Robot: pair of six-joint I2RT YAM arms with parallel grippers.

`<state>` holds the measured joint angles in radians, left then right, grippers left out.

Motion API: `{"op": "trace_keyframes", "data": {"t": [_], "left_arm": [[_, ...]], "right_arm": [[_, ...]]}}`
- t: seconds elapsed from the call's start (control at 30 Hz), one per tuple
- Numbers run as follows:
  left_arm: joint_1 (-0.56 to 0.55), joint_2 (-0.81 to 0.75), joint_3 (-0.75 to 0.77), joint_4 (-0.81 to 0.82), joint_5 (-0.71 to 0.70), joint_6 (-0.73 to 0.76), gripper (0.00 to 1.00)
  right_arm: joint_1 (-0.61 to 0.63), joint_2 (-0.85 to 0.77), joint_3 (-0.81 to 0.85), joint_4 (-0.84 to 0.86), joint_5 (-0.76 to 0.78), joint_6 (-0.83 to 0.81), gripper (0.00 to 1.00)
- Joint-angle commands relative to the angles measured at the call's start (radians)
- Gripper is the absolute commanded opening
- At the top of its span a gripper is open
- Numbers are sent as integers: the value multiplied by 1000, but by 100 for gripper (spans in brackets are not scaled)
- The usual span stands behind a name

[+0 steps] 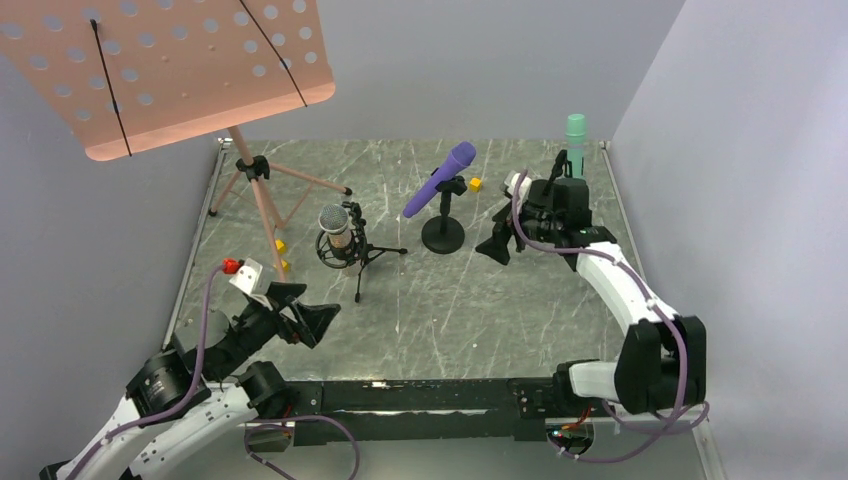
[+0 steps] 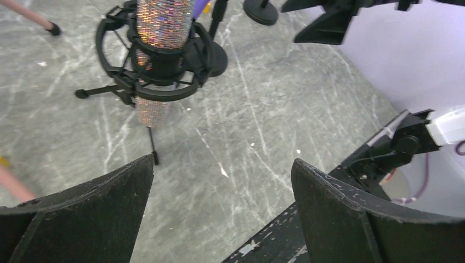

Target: Attach the microphones to the stand

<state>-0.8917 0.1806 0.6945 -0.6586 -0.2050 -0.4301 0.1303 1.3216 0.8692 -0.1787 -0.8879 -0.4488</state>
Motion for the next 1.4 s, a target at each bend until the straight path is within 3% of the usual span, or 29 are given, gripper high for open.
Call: {"op": "trace_keyframes", "data": {"t": [0.0, 0.3, 0.43, 0.67, 0.97, 1.13, 1.23, 1.37], "left_arm": [[-1, -19, 66, -54, -109, 78, 99], [-3, 44, 154, -71, -349, 231, 99], [-4, 105, 207, -27, -424, 313, 99], [-4, 168, 267, 46, -523, 391, 99], [25, 249, 272, 78, -516, 413, 99], [121, 369, 458, 139, -428, 526, 99], [224, 501, 570, 102, -324, 537, 99], [471, 560, 590, 117, -92, 469, 99]], "right_arm": [[-15, -126, 42, -206, 94, 14, 100], [-91, -352, 38, -213, 217, 130, 100], [-118, -362, 90, -226, 354, 260, 100], [-124, -405, 132, -226, 351, 368, 100], [-124, -456, 107, -199, 343, 412, 100], [-124, -455, 101, -196, 315, 396, 100], [-150, -440, 123, -206, 307, 402, 100], [-155, -437, 143, -221, 346, 424, 100]]}}
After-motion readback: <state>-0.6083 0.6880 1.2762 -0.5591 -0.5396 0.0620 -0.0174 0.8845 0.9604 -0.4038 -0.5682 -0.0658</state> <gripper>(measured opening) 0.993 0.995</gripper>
